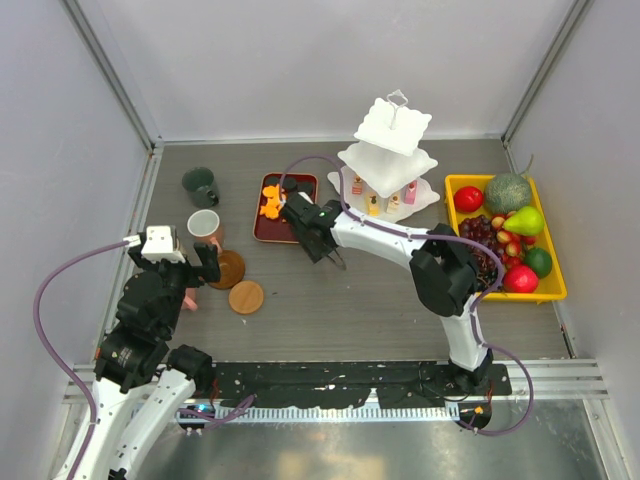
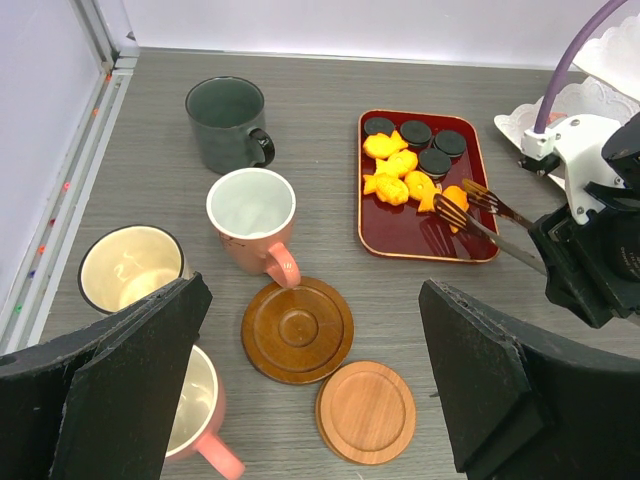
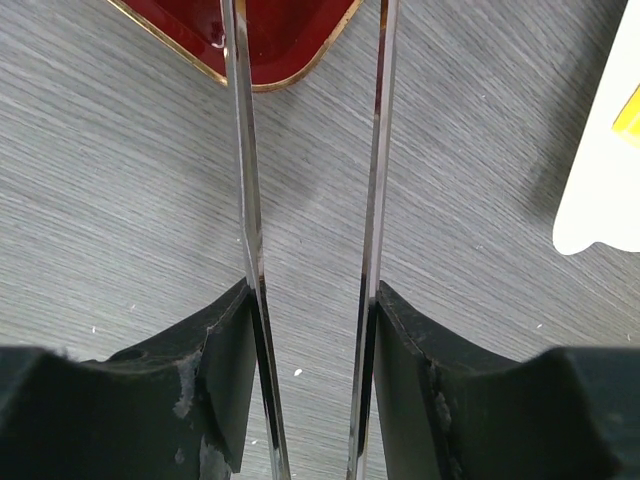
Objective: Serve the afternoon tea
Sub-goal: Pick up the desert from the tray.
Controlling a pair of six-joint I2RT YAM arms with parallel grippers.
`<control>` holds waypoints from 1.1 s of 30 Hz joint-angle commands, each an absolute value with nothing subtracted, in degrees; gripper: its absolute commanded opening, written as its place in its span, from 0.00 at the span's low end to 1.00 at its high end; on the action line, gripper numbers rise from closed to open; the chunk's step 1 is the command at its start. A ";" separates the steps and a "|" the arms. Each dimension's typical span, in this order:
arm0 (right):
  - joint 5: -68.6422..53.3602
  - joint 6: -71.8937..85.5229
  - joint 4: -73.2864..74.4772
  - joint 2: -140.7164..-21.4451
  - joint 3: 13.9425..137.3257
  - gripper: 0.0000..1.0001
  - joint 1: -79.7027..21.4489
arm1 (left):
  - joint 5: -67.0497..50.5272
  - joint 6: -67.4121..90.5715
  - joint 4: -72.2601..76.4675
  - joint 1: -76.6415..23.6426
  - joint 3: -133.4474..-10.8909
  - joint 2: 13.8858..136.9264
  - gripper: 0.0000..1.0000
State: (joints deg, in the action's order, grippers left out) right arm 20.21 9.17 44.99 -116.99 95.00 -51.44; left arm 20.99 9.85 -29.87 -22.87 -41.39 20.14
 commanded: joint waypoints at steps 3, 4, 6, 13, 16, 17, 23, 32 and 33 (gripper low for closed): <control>23.47 8.79 45.97 -116.20 98.53 0.44 -51.68 | 21.01 9.58 -27.16 -23.03 -41.22 20.04 0.99; 23.38 8.79 45.97 -115.84 98.35 0.41 -51.59 | 20.92 9.67 -27.16 -23.03 -41.22 20.04 0.99; 23.03 8.70 45.88 -114.53 97.91 0.40 -51.50 | 21.01 9.67 -27.16 -23.03 -41.31 19.95 0.99; 20.66 8.88 43.77 -109.95 95.36 0.37 -51.50 | 20.92 9.67 -27.16 -23.03 -41.22 19.86 0.99; 20.30 8.79 43.07 -107.85 94.57 0.37 -51.50 | 21.09 9.67 -27.16 -23.03 -41.31 19.86 0.99; 20.13 8.88 42.98 -107.49 94.48 0.37 -51.42 | 21.09 9.67 -27.16 -23.03 -41.22 19.86 0.99; 20.13 8.61 43.07 -104.42 93.69 0.37 -51.50 | 21.09 9.58 -27.16 -23.03 -41.22 19.86 0.99; 25.04 7.56 44.03 -95.81 93.25 0.38 -49.66 | 20.92 9.67 -27.07 -23.03 -41.22 19.86 0.99; 25.31 7.21 44.21 -94.58 93.25 0.37 -48.96 | 20.92 9.67 -27.07 -23.03 -41.31 19.86 0.99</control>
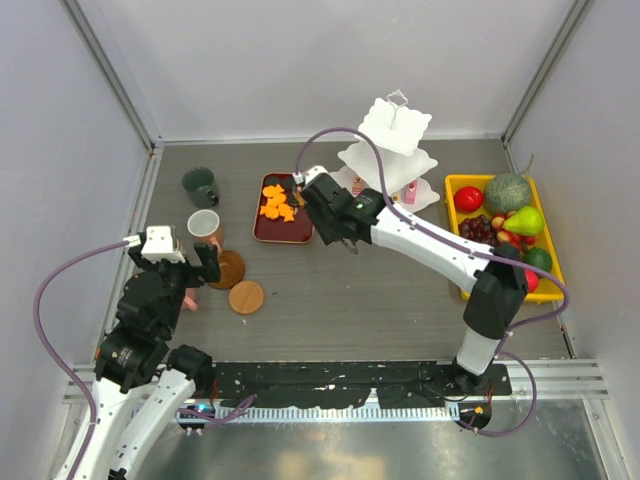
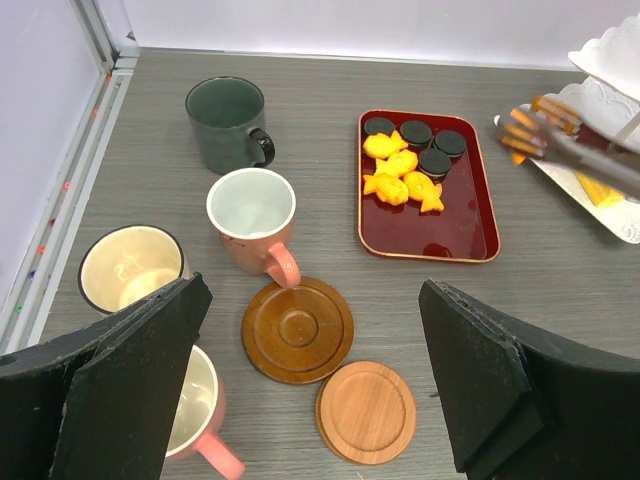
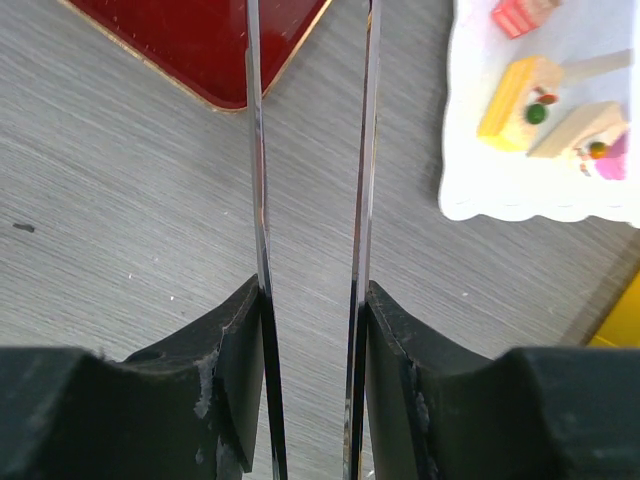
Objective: Serve the afternoon tea
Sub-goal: Pick up the desert from the tray, then place the desert on the desert table.
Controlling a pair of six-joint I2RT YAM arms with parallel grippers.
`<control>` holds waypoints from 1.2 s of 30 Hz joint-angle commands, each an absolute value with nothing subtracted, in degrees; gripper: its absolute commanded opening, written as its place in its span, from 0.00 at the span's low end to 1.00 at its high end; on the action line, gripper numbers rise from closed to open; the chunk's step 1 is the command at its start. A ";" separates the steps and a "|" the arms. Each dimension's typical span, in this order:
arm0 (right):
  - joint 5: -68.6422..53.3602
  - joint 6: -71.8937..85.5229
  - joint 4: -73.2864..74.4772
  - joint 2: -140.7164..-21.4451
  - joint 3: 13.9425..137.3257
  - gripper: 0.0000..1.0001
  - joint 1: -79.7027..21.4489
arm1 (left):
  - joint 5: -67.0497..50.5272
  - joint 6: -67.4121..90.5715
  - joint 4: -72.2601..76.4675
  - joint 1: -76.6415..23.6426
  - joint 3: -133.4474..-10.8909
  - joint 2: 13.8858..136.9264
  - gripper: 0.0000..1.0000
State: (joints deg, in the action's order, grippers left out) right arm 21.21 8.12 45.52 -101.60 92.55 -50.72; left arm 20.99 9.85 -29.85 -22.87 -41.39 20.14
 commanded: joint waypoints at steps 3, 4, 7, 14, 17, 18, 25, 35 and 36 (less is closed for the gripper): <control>26.45 6.59 44.30 -92.99 93.34 0.38 -46.94 | 20.92 9.67 -27.07 -23.03 -41.05 19.95 0.99; 26.54 6.24 44.12 -92.55 93.34 0.38 -45.89 | 20.92 9.67 -27.07 -23.11 -41.22 19.95 0.99; 26.89 5.80 44.03 -92.29 93.25 0.38 -43.25 | 20.83 9.67 -27.07 -23.03 -41.22 19.95 0.99; 23.47 4.48 41.67 -93.34 92.55 0.37 -37.10 | 20.83 9.67 -27.07 -23.03 -41.13 20.22 0.99; 22.94 4.39 40.00 -94.13 92.11 0.37 -34.81 | 20.83 9.67 -27.16 -23.03 -41.13 20.21 0.99; 22.85 4.39 39.64 -94.30 92.11 0.37 -34.46 | 20.83 9.67 -27.16 -23.03 -41.13 20.21 0.99; 22.15 4.57 37.88 -97.03 92.46 0.37 -31.64 | 20.83 9.67 -27.07 -23.03 -41.22 20.21 0.99; 27.59 5.54 34.54 -98.88 92.29 0.37 -30.76 | 21.01 9.67 -27.07 -23.03 -41.22 20.04 0.99; 27.86 5.71 34.11 -99.05 92.11 0.38 -30.85 | 21.01 9.67 -27.07 -23.03 -41.22 20.04 0.99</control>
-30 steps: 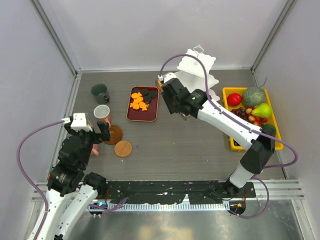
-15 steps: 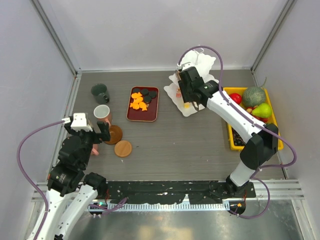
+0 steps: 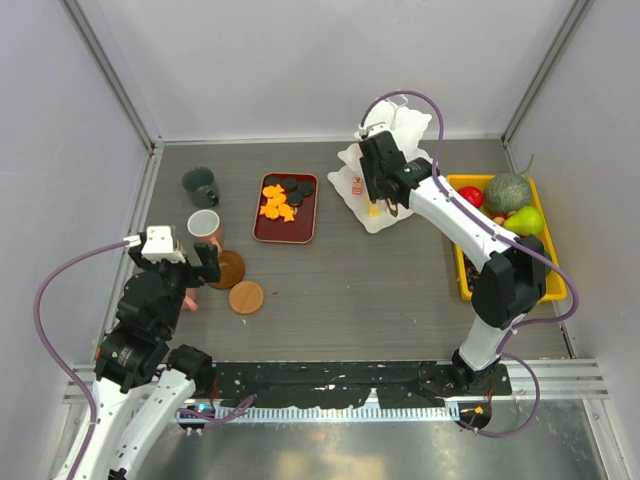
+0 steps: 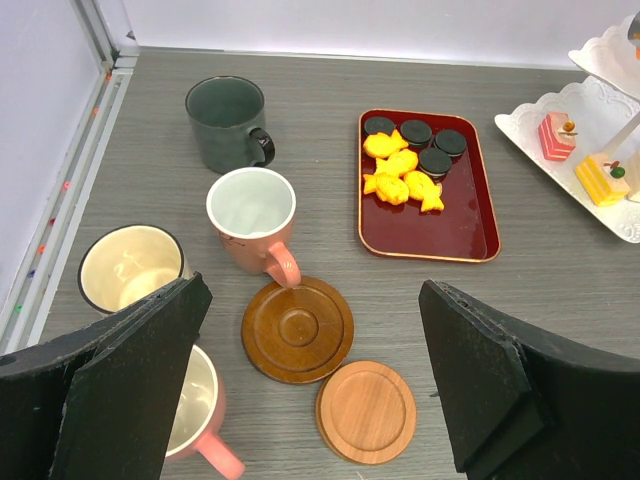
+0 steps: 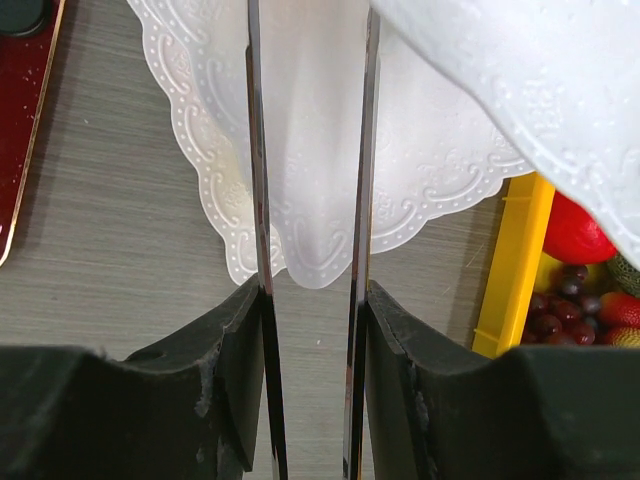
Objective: Serve the afternoon tea
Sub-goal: Place the desert on the desert table.
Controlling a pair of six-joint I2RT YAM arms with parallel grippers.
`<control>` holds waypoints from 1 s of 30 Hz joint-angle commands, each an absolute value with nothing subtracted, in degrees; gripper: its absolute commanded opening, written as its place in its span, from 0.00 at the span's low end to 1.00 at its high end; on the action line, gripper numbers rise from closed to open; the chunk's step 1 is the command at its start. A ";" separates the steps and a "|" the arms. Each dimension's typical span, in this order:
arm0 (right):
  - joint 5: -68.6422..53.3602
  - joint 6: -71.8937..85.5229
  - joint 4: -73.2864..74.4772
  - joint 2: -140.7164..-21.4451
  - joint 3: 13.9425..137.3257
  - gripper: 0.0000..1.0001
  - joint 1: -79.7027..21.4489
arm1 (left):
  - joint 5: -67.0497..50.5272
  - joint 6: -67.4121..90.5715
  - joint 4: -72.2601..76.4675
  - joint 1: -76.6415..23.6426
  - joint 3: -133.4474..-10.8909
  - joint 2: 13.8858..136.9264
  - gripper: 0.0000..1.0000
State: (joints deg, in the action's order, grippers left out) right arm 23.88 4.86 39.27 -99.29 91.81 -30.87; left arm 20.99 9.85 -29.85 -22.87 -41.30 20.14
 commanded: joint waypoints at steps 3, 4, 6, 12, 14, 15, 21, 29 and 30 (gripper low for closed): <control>29.09 5.71 33.66 -99.58 92.37 0.38 -30.67 | 21.01 9.67 -27.16 -23.03 -41.31 20.13 0.99; 29.27 5.80 33.58 -100.10 92.55 0.38 -30.59 | 21.01 9.67 -27.25 -23.03 -41.22 20.04 0.99; 29.79 5.80 33.66 -100.63 92.81 0.38 -30.59 | 21.09 9.67 -27.16 -23.03 -41.13 19.95 0.99; 31.46 6.68 32.52 -102.30 92.02 0.40 -30.50 | 21.09 9.58 -27.16 -23.03 -41.13 19.95 0.99; 31.99 6.86 31.99 -102.66 91.59 0.40 -30.50 | 21.18 9.58 -27.16 -23.03 -41.13 19.95 0.99; 32.08 7.12 31.56 -102.57 91.41 0.40 -30.50 | 21.18 9.58 -27.16 -23.11 -41.13 19.95 0.99; 31.47 7.74 30.85 -101.43 90.00 0.48 -30.50 | 21.18 9.58 -27.16 -23.03 -41.13 19.95 0.99; 29.27 7.82 30.41 -98.62 87.98 0.53 -30.67 | 21.18 9.58 -27.16 -23.03 -41.13 20.04 0.99; 29.18 7.82 30.15 -98.09 87.72 0.54 -30.93 | 21.01 9.58 -27.25 -23.03 -41.13 20.04 0.99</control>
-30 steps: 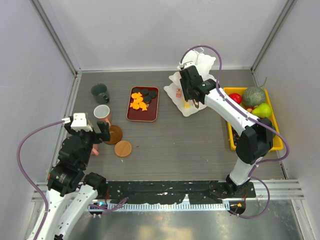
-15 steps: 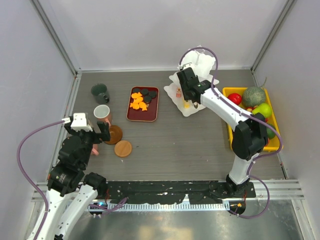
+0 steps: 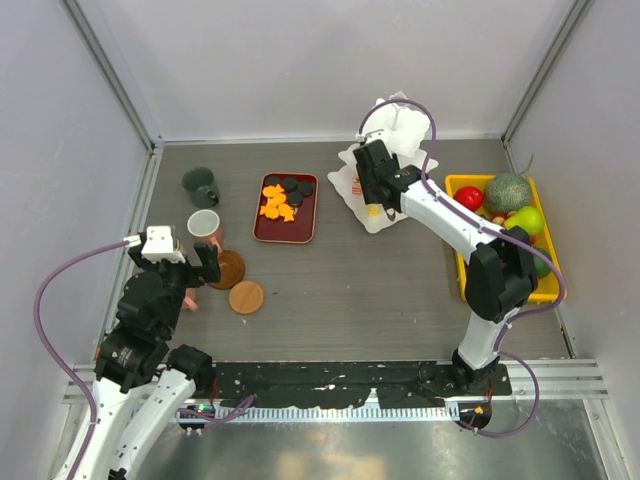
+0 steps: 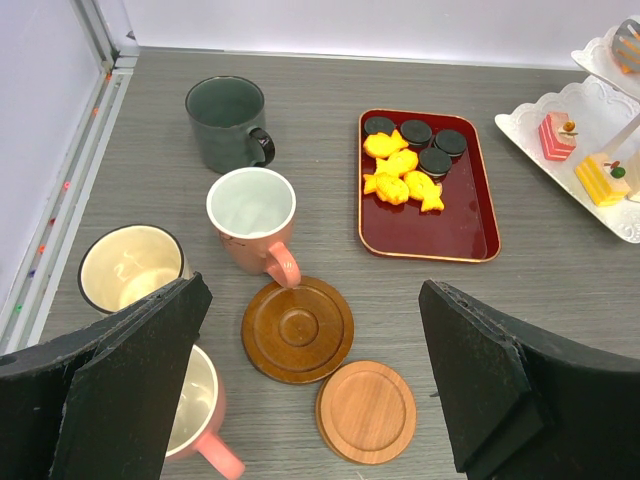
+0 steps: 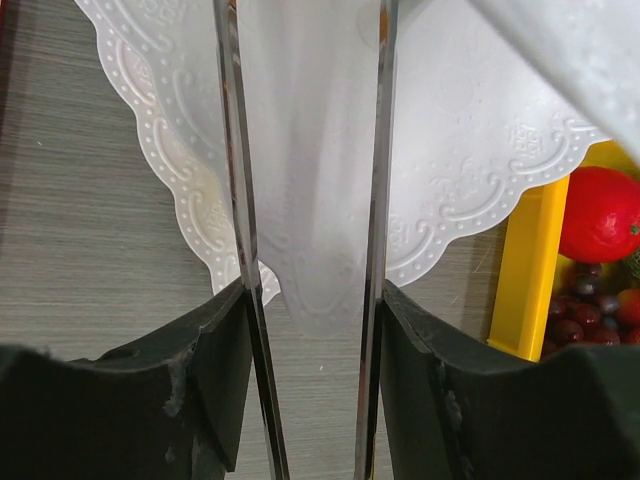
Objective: Serve the afternoon tea
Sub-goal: Place the desert on the desert table.
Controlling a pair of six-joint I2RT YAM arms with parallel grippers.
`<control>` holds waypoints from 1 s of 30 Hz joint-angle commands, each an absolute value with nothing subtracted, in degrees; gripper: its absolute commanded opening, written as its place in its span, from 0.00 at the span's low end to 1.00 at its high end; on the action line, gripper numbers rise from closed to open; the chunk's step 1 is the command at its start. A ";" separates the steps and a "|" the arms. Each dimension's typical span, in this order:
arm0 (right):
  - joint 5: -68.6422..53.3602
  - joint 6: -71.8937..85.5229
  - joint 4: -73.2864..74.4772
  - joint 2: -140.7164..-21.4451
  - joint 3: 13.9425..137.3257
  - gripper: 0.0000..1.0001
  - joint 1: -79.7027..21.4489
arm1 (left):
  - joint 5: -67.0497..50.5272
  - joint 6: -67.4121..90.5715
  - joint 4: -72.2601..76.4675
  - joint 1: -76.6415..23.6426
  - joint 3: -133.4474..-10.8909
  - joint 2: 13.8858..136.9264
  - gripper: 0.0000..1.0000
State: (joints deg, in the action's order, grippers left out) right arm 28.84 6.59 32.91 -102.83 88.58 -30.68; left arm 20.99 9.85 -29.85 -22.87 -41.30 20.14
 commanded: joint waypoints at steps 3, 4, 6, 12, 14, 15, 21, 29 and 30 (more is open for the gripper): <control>28.83 8.00 29.88 -96.95 86.14 0.55 -31.02 | 21.09 9.58 -27.07 -23.03 -41.13 20.21 0.99; 28.83 7.91 29.88 -96.42 85.96 0.54 -31.29 | 21.09 9.58 -27.07 -23.03 -41.22 20.13 0.99; 29.00 8.17 29.97 -95.28 84.99 0.55 -31.46 | 21.09 9.58 -27.16 -23.03 -41.13 20.13 0.99; 29.09 8.26 30.58 -91.85 82.97 0.56 -32.52 | 21.09 9.58 -27.07 -23.03 -41.13 20.21 0.99; 28.74 8.35 31.11 -90.62 82.27 0.56 -32.78 | 21.09 9.58 -27.16 -23.03 -41.13 20.21 0.99; 28.65 8.44 31.46 -89.92 82.09 0.56 -33.13 | 21.09 9.58 -27.07 -23.03 -41.13 20.21 0.99; 26.72 8.44 34.10 -86.05 79.98 0.56 -34.89 | 21.01 9.58 -27.25 -23.03 -41.05 20.39 0.99; 23.91 7.47 37.52 -82.44 78.14 0.54 -39.54 | 21.01 9.58 -27.16 -23.03 -41.22 20.22 0.99; 23.82 7.38 37.53 -82.18 78.05 0.55 -40.68 | 21.01 9.58 -27.16 -23.03 -41.22 20.30 0.99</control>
State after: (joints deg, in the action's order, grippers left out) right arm 24.75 7.62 36.93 -85.45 78.04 -37.58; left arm 20.99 9.85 -29.85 -22.87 -41.30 20.14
